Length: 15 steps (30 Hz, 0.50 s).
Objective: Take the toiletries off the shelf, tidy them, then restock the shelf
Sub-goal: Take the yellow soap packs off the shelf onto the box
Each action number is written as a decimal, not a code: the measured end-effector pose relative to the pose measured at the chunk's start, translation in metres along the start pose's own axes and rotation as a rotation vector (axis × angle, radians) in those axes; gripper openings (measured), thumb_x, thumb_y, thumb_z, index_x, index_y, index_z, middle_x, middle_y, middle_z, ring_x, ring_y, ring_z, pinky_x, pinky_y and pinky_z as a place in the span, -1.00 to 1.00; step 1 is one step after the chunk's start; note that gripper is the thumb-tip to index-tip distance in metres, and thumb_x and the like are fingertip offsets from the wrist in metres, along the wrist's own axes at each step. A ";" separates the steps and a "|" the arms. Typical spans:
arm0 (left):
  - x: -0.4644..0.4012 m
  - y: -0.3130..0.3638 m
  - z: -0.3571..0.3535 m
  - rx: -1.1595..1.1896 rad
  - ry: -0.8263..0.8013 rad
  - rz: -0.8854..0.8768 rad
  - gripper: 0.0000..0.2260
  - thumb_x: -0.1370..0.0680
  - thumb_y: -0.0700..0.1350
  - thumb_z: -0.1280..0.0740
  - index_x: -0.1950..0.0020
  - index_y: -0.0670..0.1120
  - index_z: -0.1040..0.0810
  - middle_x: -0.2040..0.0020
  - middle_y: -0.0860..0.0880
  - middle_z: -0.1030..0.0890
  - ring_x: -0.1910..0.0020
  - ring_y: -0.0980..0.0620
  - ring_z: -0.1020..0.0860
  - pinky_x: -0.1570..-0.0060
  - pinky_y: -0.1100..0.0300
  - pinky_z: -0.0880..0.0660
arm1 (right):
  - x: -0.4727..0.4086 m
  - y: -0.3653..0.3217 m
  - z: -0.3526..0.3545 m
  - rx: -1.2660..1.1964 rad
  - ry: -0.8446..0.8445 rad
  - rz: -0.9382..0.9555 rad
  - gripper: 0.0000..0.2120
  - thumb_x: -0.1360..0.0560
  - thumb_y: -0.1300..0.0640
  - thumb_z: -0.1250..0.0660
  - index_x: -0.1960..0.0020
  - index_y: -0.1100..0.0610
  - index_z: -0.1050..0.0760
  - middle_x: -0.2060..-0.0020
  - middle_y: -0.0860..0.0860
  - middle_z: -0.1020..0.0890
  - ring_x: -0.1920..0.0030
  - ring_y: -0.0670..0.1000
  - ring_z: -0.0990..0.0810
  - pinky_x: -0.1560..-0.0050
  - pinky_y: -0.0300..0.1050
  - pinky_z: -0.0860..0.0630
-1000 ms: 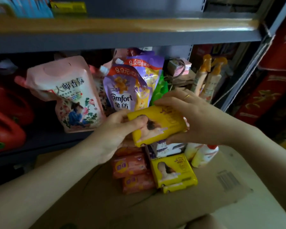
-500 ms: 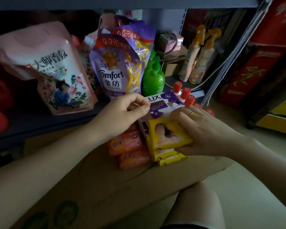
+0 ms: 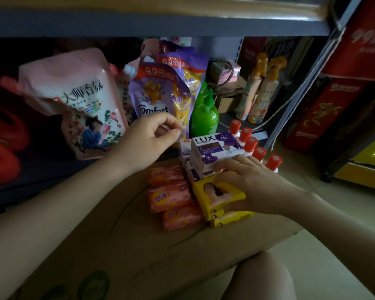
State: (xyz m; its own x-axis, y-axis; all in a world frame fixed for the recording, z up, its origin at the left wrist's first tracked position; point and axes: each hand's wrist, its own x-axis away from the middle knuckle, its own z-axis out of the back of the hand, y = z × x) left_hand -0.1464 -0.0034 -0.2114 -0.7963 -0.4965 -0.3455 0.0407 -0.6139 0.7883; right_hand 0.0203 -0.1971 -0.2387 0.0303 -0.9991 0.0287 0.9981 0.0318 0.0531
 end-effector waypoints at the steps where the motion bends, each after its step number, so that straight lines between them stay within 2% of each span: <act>1: -0.003 0.001 0.007 -0.020 0.022 -0.020 -0.82 -0.54 -0.15 -0.30 0.14 0.15 -0.51 0.24 0.19 -0.55 0.24 0.22 -0.53 0.13 0.25 -0.50 | -0.005 -0.002 0.008 -0.042 0.051 0.035 -0.51 -0.39 -0.20 -0.37 -0.24 -0.01 -0.47 -0.27 0.01 -0.46 -0.24 0.07 -0.41 -0.22 0.07 -0.40; 4: -0.012 0.010 0.032 -0.108 0.124 -0.114 -0.83 -0.53 -0.21 -0.31 0.10 0.09 -0.52 0.19 0.15 -0.54 0.25 0.27 -0.50 0.22 0.45 -0.40 | -0.031 -0.011 0.044 -0.172 0.326 0.138 -0.68 -0.44 -0.10 -0.36 0.00 0.14 -0.59 0.03 0.07 -0.61 0.06 0.11 -0.57 0.11 0.06 -0.54; 6: -0.019 0.019 0.056 -0.236 0.200 -0.210 -0.90 -0.52 -0.23 -0.31 0.03 -0.05 -0.54 0.13 0.06 -0.55 0.21 0.21 -0.51 0.23 0.43 -0.40 | -0.056 -0.015 0.072 -0.213 0.467 0.158 -0.74 -0.49 0.00 -0.30 0.07 0.20 -0.59 0.12 0.09 -0.63 0.12 0.12 -0.59 0.14 0.04 -0.54; 9: -0.031 0.035 0.104 -0.605 0.344 -0.444 -0.85 -0.50 -0.21 -0.27 -0.02 -0.22 -0.54 0.06 -0.14 -0.54 0.06 0.01 -0.49 0.04 0.29 -0.38 | -0.101 -0.020 0.116 -0.243 0.630 0.134 -0.83 -0.49 0.13 -0.30 0.08 0.22 -0.58 0.18 0.10 -0.63 0.17 0.08 -0.58 0.16 -0.04 -0.49; 11: -0.039 0.041 0.139 -0.908 0.418 -0.566 -0.81 -0.48 -0.20 -0.27 -0.01 -0.27 -0.55 0.03 -0.22 -0.54 -0.01 -0.17 -0.50 -0.05 0.04 -0.41 | -0.132 -0.025 0.142 -0.321 0.722 0.094 -0.85 -0.47 0.17 -0.31 0.01 0.22 -0.57 0.20 0.10 -0.63 0.20 0.06 -0.56 0.15 -0.13 -0.44; 13: -0.048 0.045 0.172 -1.144 0.450 -0.604 -0.78 -0.46 -0.17 -0.27 -0.02 -0.26 -0.56 -0.01 -0.25 -0.55 -0.07 -0.25 -0.49 -0.03 -0.09 -0.45 | -0.163 -0.028 0.165 -0.447 0.763 0.054 -0.83 -0.47 0.23 -0.33 -0.05 0.22 -0.54 0.21 0.06 -0.62 0.22 0.01 -0.55 0.16 -0.29 -0.40; 15: -0.057 0.046 0.203 -1.288 0.463 -0.537 -0.70 -0.47 -0.09 -0.25 -0.06 -0.26 -0.55 -0.07 -0.25 -0.55 -0.13 -0.26 -0.48 -0.03 -0.11 -0.46 | -0.193 -0.032 0.186 -0.491 0.776 0.041 -0.83 -0.47 0.25 -0.32 -0.06 0.20 -0.53 0.23 0.02 -0.60 0.25 -0.02 -0.52 0.21 -0.43 -0.34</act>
State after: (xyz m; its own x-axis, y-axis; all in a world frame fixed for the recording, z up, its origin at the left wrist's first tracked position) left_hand -0.2216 0.1207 -0.0520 -0.6396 -0.0326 -0.7680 0.5043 -0.7718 -0.3872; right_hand -0.0274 0.0002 -0.0607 -0.0830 -0.7407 -0.6667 0.9009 0.2302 -0.3679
